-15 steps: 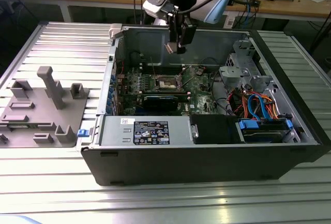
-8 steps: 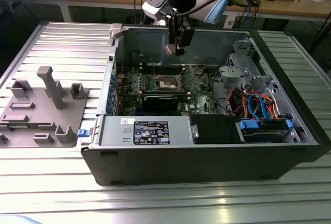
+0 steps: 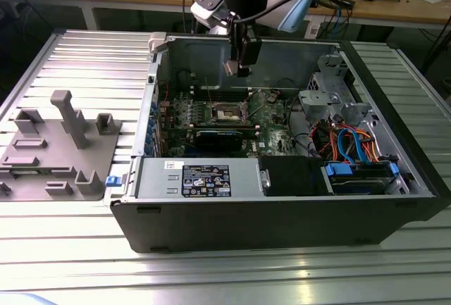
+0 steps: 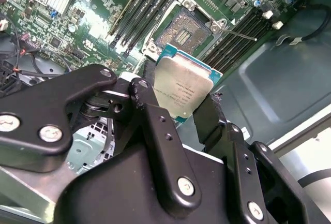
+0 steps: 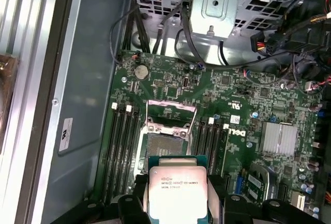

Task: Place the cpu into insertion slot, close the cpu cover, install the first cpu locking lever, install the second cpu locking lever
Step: 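Place the cpu into insertion slot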

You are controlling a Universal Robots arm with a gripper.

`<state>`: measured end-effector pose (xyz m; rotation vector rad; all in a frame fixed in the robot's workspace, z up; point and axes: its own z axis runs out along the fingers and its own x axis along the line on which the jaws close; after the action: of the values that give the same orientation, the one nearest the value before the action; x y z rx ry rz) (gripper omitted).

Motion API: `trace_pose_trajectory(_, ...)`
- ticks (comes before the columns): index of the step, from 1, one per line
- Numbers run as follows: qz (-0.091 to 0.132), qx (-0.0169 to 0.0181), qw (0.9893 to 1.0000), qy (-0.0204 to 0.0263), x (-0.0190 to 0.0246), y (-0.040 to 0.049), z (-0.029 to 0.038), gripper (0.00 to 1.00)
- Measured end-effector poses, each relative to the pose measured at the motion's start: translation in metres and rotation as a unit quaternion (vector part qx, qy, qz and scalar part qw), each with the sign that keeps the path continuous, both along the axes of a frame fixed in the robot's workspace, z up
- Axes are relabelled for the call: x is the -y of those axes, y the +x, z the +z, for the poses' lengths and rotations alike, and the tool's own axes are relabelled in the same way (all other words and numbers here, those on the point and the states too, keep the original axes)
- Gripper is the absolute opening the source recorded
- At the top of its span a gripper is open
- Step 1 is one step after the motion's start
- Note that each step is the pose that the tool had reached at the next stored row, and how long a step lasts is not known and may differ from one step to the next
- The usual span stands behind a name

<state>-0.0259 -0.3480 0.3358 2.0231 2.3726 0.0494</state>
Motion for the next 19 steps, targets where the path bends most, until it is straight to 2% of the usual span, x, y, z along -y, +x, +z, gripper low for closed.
trace_pose_trajectory(4, -0.004, -0.0009, 1.0, 0.0, 0.0, 0.0, -0.0002, 0.54)
trace_pose_trajectory(19, -0.008, -0.0009, 1.0, -0.0011, 0.0, 0.0001, -0.0008, 0.54)
